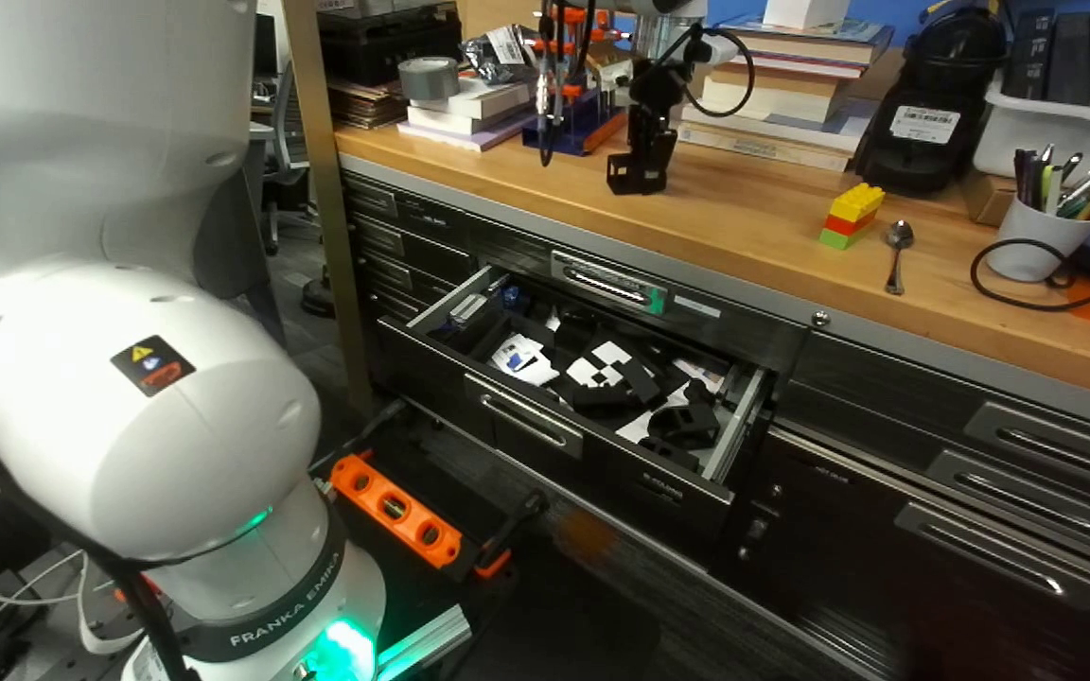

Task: Put the black object in the top drawer

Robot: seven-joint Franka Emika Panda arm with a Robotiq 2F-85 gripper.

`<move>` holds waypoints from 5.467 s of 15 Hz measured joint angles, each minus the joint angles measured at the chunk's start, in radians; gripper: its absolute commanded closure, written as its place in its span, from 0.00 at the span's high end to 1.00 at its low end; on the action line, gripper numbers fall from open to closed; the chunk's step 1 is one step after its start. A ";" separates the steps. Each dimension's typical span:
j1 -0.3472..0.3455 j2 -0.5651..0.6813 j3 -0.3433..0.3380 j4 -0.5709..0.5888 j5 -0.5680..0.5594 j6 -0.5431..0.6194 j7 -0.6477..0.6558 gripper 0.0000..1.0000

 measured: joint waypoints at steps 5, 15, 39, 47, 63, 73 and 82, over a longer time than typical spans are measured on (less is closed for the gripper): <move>-0.034 -0.120 -0.017 -0.122 0.026 0.009 -0.048 0.31; -0.092 -0.337 -0.043 -0.476 0.041 0.016 -0.253 0.31; -0.085 -0.317 0.019 -0.831 0.099 0.543 -0.710 0.31; -0.084 -0.207 0.020 -0.714 0.084 0.457 -0.779 0.31; -0.123 -0.082 0.058 -0.652 0.097 0.498 -0.992 0.31; -0.132 -0.096 0.065 -0.722 0.104 0.625 -1.001 0.31; -0.132 -0.113 0.083 -0.844 0.104 0.724 -1.000 0.31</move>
